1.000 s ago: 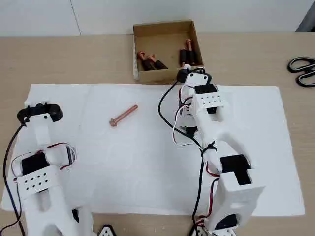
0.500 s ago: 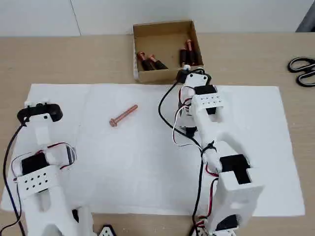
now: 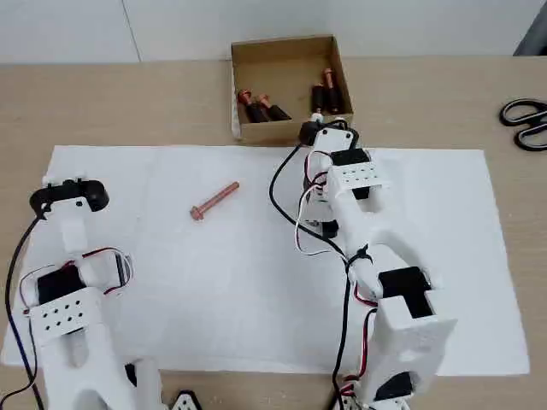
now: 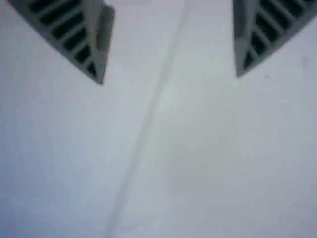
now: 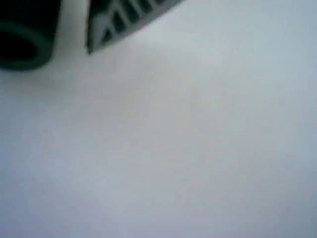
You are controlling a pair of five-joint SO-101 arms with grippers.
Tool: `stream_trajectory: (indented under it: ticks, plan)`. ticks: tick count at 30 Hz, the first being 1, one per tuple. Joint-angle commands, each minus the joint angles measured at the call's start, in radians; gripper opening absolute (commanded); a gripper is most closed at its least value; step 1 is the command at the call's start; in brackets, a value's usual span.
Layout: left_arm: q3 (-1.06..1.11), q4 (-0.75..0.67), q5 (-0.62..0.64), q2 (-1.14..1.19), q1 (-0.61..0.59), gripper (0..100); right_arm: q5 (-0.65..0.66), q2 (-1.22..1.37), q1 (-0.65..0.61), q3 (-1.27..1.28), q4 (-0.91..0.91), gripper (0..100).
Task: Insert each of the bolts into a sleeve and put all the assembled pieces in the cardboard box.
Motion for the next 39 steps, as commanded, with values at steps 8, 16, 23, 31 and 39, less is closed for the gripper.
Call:
stream_trajectory:
  ticks: [8, 16, 23, 31, 39]
  plan:
    - [-0.005, -0.017, 0.009, -0.021, 0.0, 16, -0.002, 0.068, 0.015, 0.012, -0.027, 4.5]
    - [-0.005, -0.017, 0.009, -0.021, 0.0, 16, 0.0, 0.036, 0.015, 0.011, -0.022, 4.6]
    - [-0.076, 0.077, -0.035, 0.006, 0.055, 17, 0.0, -0.231, 0.015, 0.011, 0.104, 4.6]
    - [-0.412, 0.253, -0.032, 0.204, 0.137, 17, -0.002, -0.496, 0.019, 0.021, 0.137, 4.9]
    - [-0.667, 0.37, 0.023, 0.442, 0.328, 17, -0.003, -0.576, 0.091, 0.13, 0.147, 4.8]
